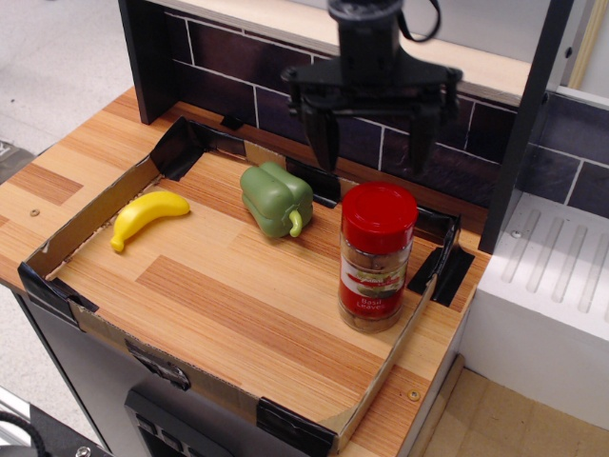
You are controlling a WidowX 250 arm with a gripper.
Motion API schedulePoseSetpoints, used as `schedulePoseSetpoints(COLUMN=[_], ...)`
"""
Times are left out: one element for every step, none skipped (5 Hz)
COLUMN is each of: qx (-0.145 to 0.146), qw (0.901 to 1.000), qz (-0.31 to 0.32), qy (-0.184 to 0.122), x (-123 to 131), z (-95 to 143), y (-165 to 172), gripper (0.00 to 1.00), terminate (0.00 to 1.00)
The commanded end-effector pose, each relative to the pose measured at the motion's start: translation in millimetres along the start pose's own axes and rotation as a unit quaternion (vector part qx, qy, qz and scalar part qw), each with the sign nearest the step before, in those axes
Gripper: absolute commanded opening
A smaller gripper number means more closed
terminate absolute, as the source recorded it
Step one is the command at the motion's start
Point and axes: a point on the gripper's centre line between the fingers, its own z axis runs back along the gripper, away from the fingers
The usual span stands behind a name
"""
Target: Topple basil bottle
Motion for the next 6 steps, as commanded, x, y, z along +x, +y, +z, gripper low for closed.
schedulePoseSetpoints(qx=[0.008,0.006,0.005,-0.001,-0.001,0.008], qw=[0.9997,0.9996,0.9996,0.9994,0.9993,0.9989], qz=[-0.008,-0.018,-0.029,-0.036,-0.038,-0.046], qy=[-0.024,-0.023,-0.004,0.001,0.003,0.011], x=[-10,-19,-23,-27,-31,-34], z=[-5,-4,-2,2,4,4], y=[-12,-9,-6,-6,-4,0], gripper=[1.00,1.00,1.00,1.00,1.00,1.00], terminate=[0.00,0.00,0.00,0.00,0.00,0.00])
